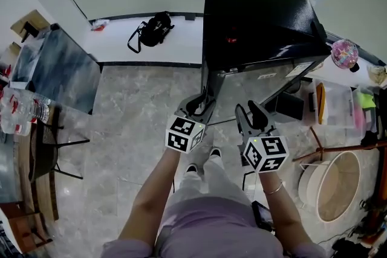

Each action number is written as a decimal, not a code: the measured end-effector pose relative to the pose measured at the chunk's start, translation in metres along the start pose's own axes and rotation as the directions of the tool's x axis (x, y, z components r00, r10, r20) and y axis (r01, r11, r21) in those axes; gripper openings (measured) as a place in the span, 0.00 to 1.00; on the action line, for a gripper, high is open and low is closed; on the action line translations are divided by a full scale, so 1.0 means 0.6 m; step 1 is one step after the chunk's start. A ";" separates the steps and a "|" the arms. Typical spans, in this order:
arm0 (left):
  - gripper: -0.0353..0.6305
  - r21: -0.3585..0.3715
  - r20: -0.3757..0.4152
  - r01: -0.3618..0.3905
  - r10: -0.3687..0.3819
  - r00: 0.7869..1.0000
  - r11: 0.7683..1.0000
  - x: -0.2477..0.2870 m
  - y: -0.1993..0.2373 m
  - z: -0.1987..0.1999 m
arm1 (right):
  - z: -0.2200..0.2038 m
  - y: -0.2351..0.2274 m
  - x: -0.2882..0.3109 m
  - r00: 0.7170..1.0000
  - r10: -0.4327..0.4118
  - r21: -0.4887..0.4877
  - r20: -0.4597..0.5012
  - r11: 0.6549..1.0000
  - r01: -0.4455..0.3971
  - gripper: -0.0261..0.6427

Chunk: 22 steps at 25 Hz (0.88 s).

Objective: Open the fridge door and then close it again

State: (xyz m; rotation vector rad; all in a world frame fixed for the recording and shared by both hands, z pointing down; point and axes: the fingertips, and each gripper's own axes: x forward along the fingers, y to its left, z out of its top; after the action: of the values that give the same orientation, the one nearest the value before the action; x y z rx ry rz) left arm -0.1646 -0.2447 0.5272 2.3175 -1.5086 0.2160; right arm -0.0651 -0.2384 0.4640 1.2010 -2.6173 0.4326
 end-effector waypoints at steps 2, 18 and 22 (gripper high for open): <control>0.24 0.010 -0.006 0.016 -0.016 1.000 1.000 -0.009 -0.014 -0.005 | -0.002 0.009 -0.017 1.000 -0.014 0.000 0.007 1.000 0.014 0.26; 0.23 0.052 -0.032 0.170 -0.169 0.985 0.984 -0.069 -0.132 -0.049 | -0.031 0.078 -0.131 0.990 -0.133 0.019 0.051 0.991 0.132 0.26; 0.23 0.082 -0.044 0.206 -0.203 0.978 0.975 -0.077 -0.158 -0.059 | -0.035 0.082 -0.159 0.983 -0.175 0.028 0.061 0.984 0.173 0.26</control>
State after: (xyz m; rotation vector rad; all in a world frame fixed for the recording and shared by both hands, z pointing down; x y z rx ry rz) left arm -0.0951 -0.1576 0.5245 2.5028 -1.2547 0.2698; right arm -0.0401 -0.1337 0.4441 1.4589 -2.5366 0.3981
